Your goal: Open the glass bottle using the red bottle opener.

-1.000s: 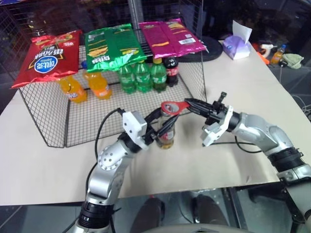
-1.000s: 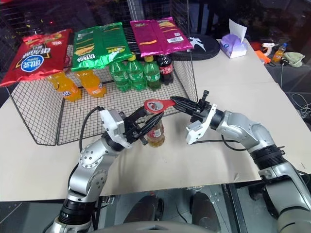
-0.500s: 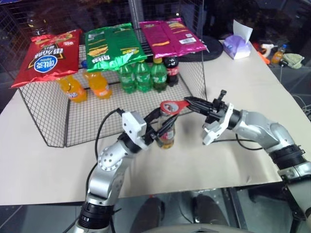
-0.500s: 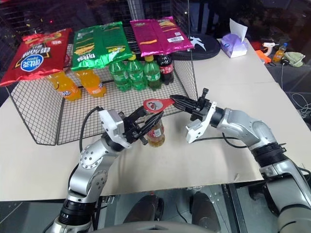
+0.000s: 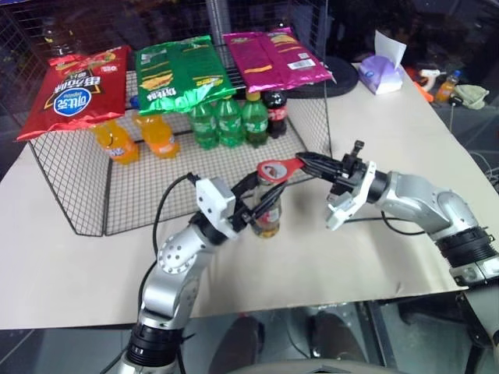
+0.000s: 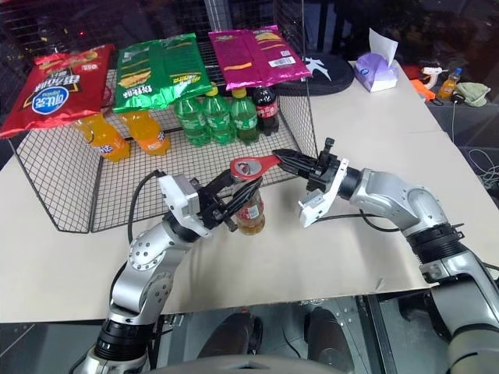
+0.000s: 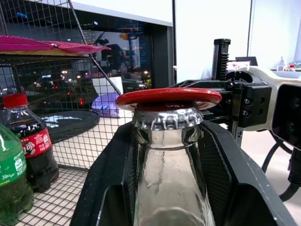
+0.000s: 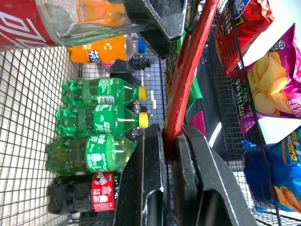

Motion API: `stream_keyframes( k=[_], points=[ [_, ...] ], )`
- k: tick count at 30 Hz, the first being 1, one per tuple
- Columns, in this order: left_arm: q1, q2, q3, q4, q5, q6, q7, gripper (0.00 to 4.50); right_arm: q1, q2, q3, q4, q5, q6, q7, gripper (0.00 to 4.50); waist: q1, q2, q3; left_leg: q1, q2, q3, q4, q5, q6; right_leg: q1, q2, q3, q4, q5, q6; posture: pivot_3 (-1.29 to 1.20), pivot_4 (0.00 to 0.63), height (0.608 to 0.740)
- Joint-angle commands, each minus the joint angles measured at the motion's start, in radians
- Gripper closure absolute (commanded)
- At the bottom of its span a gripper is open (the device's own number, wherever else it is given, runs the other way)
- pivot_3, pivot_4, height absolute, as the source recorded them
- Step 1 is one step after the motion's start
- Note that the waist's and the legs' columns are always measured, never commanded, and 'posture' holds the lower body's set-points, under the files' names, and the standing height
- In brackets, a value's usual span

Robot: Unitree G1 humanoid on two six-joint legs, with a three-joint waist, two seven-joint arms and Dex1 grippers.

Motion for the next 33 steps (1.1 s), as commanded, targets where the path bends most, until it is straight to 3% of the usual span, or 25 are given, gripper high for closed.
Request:
stream_keyframes(
  k=[1,22,33],
  points=[
    [0.023,0.013,-0.017,0.007,0.015,0.011,-0.014,3.04,-0.07,-0.038,-0.105,-0.007,-0.002,0.05,-0.06,4.5,0.0,0.0,0.001,0.0,0.0,0.0,0.0,0.0,0.0,0.0,0.0,0.0,0.0,0.0,0.0,0.0,0.15,0.74],
    [0.03,0.015,-0.019,0.01,0.013,0.008,-0.015,3.04,-0.1,-0.076,-0.114,-0.021,-0.097,0.059,-0.17,4.5,0.001,0.0,0.003,-0.003,0.0,-0.001,0.0,0.0,0.0,-0.002,0.0,-0.001,-0.002,0.0,0.0,0.0,0.15,0.74],
    [0.042,0.018,-0.019,0.003,0.012,0.011,-0.014,3.04,-0.104,-0.064,-0.119,-0.029,-0.069,0.081,-0.166,4.5,0.001,0.0,0.003,-0.012,0.0,0.0,0.001,0.0,0.0,-0.011,-0.001,-0.001,0.0,0.0,0.0,0.0,0.15,0.74]
  ],
)
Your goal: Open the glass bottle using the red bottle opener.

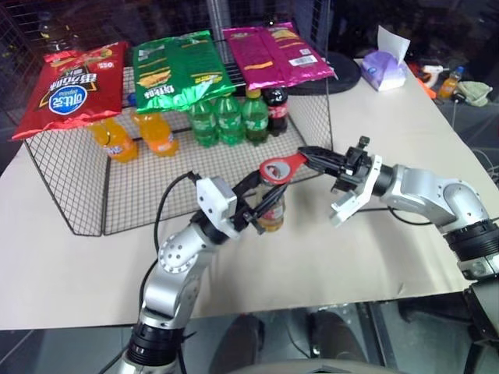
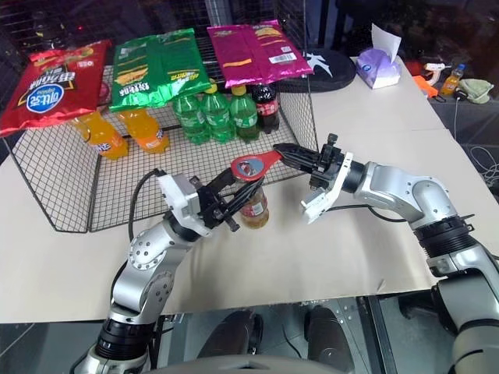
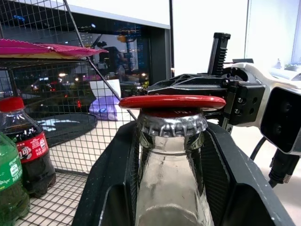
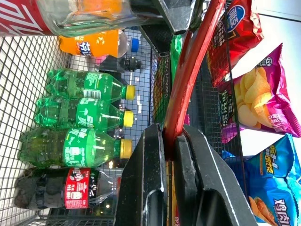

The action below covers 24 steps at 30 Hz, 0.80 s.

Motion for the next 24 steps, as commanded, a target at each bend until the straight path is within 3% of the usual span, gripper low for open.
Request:
stream_keyframes(
  k=[1,7,24],
  points=[
    [0.041,0.017,-0.014,0.017,0.013,0.018,-0.013,3.04,-0.073,-0.015,-0.12,0.003,0.084,0.089,-0.016,4.5,0.0,0.0,0.0,0.0,0.0,0.0,0.0,0.0,0.0,0.0,0.0,0.0,0.0,0.0,0.0,0.0,0.15,0.74],
    [0.042,0.018,-0.013,0.014,0.013,0.021,-0.013,3.04,-0.048,0.042,-0.089,0.064,0.411,0.116,0.198,4.5,-0.002,0.0,0.0,0.0,0.0,0.0,0.0,0.0,0.0,0.0,0.0,0.0,0.0,0.0,0.0,0.0,0.15,0.74],
    [0.02,0.014,-0.016,0.032,0.018,0.02,-0.016,3.04,0.077,0.124,-0.068,-0.026,0.732,0.288,0.513,4.5,-0.001,0.0,-0.001,-0.001,0.0,0.0,-0.001,0.0,0.0,-0.001,-0.001,0.0,-0.001,0.0,0.0,0.0,0.15,0.74]
  ],
)
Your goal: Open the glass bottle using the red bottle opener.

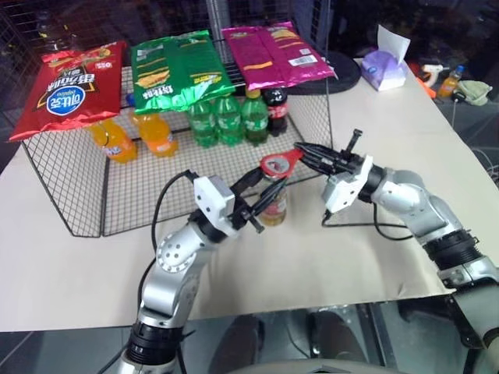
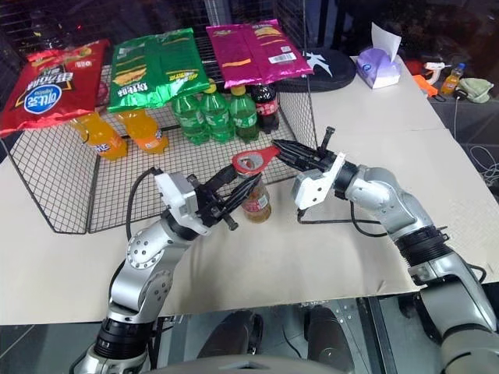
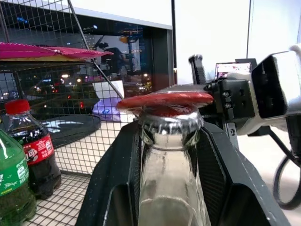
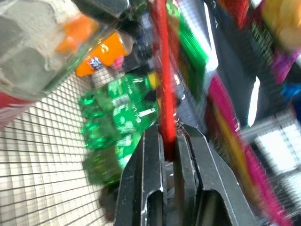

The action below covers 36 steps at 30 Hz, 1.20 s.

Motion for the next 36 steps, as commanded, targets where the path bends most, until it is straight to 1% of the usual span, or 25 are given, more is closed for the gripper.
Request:
stream_keyframes(
  k=[1,5,11,14,17,20,25,30,36],
  points=[
    [0.022,0.011,-0.021,0.039,0.016,0.024,-0.014,3.04,0.021,0.011,-0.045,-0.064,0.083,0.05,0.044,4.5,-0.001,0.0,0.0,0.0,0.0,0.0,0.0,0.0,0.0,0.0,0.0,0.0,0.0,0.0,0.0,0.0,0.15,0.74],
    [0.012,0.008,-0.021,0.053,0.018,0.019,-0.015,3.04,0.059,0.032,-0.053,-0.117,0.09,0.088,0.074,4.5,-0.001,0.001,-0.001,0.0,0.001,0.0,-0.001,0.0,0.0,0.0,0.001,0.0,0.001,0.0,0.0,0.0,0.15,0.74],
    [0.002,0.002,-0.026,0.079,0.024,0.004,-0.016,3.04,0.111,0.054,-0.077,-0.198,0.062,0.128,0.066,4.5,0.0,0.001,-0.001,0.001,0.001,0.0,0.0,0.0,0.0,0.0,0.001,0.0,0.001,0.0,0.0,0.0,0.15,0.74],
    [-0.01,-0.003,-0.026,0.102,0.03,0.0,-0.013,3.04,0.138,0.065,-0.081,-0.241,0.031,0.146,0.054,4.5,0.0,0.001,-0.001,0.001,0.001,0.0,0.0,0.0,0.0,0.0,0.001,0.0,0.001,0.0,0.0,0.0,0.15,0.74],
    [-0.026,-0.008,-0.027,0.124,0.035,-0.002,-0.01,3.04,0.184,0.097,-0.075,-0.31,-0.005,0.189,0.034,4.5,0.0,0.001,-0.002,0.001,0.001,0.0,0.0,0.0,0.0,0.0,0.001,0.0,0.002,0.0,0.0,0.0,0.15,0.74],
    [-0.038,-0.014,-0.028,0.142,0.039,-0.002,-0.004,3.04,0.218,0.118,-0.063,-0.35,-0.08,0.216,0.014,4.5,0.0,0.001,-0.002,0.001,0.001,0.0,0.0,0.0,0.0,0.0,0.001,0.0,0.002,0.0,0.0,0.0,0.15,0.74],
    [-0.053,-0.019,-0.029,0.159,0.046,-0.003,0.003,3.04,0.241,0.146,-0.049,-0.376,-0.2,0.243,-0.029,4.5,0.0,0.001,-0.003,0.002,0.0,0.0,0.002,0.0,0.0,0.0,0.001,0.0,0.003,0.0,0.0,0.0,0.15,0.74],
    [-0.071,-0.028,-0.023,0.182,0.055,-0.004,0.019,3.04,0.26,0.143,-0.037,-0.386,-0.284,0.207,-0.073,4.5,0.0,0.001,-0.005,0.002,0.0,0.0,0.002,0.0,0.0,0.0,0.001,0.0,0.004,0.0,0.0,0.0,0.15,0.74],
    [-0.076,-0.03,-0.023,0.194,0.056,-0.011,0.02,3.04,0.299,0.141,-0.052,-0.388,-0.273,0.202,-0.097,4.5,0.0,0.0,-0.007,0.004,0.0,0.0,0.002,0.0,0.0,0.002,0.001,0.0,0.004,0.0,0.0,0.0,0.15,0.74]
  ],
)
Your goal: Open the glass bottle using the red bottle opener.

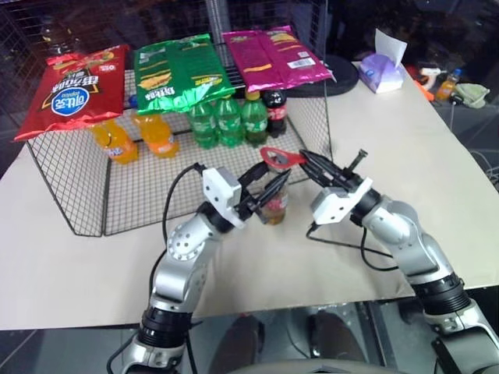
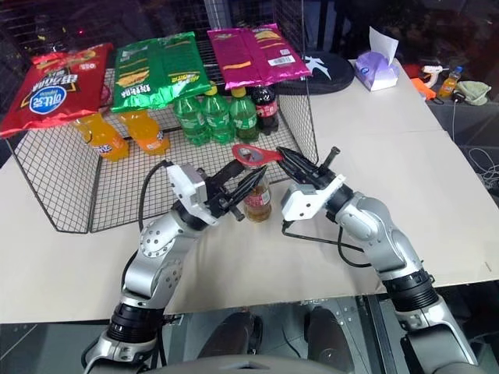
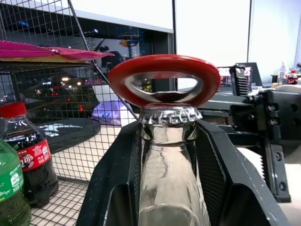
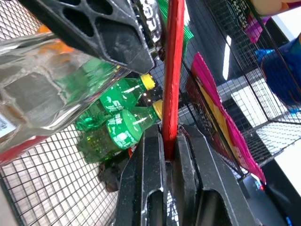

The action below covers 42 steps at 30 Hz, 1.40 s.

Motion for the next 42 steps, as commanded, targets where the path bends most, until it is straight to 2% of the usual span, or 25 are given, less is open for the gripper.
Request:
stream_keyframes(
  k=[1,13,19,25,31,42],
  points=[
    [0.017,0.007,-0.014,0.059,0.048,0.02,0.006,3.04,0.023,-0.009,-0.002,-0.035,0.0,-0.015,-0.002,4.5,0.0,0.0,0.0,0.0,0.0,0.0,0.0,0.0,0.0,0.0,0.0,0.0,0.0,0.0,0.0,0.0,0.15,0.74],
    [0.021,0.012,-0.012,0.074,0.048,0.008,-0.002,3.04,0.064,0.003,0.022,0.003,-0.027,0.052,0.011,4.5,-0.001,0.0,0.0,0.011,0.0,0.0,0.0,0.0,0.0,0.012,0.001,0.0,-0.001,0.0,0.0,0.0,0.15,0.74],
    [0.021,0.012,-0.013,0.077,0.048,0.009,-0.002,3.04,0.043,0.002,0.079,0.007,-0.12,0.034,-0.011,4.5,-0.001,-0.001,-0.001,0.014,0.0,0.0,-0.001,0.0,0.0,0.015,0.001,0.0,-0.001,0.0,0.0,0.0,0.15,0.74],
    [0.017,0.01,-0.013,0.083,0.049,0.01,0.001,3.04,0.024,-0.006,0.093,-0.02,-0.259,-0.018,-0.124,4.5,-0.001,-0.001,-0.001,0.014,0.0,0.0,-0.001,0.0,0.0,0.015,0.001,0.0,-0.001,0.0,0.0,0.0,0.15,0.74],
    [0.011,0.005,-0.013,0.089,0.051,0.009,0.004,3.04,-0.021,-0.061,0.044,0.009,-0.336,-0.028,-0.213,4.5,-0.001,-0.001,-0.001,0.014,0.0,0.0,-0.001,0.0,0.0,0.015,0.001,0.0,-0.001,0.0,0.0,0.0,0.15,0.74],
    [0.002,0.0,-0.02,0.1,0.054,0.007,0.003,3.04,-0.168,-0.195,0.001,0.138,-0.34,-0.094,-0.276,4.5,-0.001,-0.001,0.0,0.014,0.0,0.0,-0.001,0.0,0.0,0.015,0.001,0.0,-0.001,0.0,0.0,0.0,0.15,0.74]
  ],
)
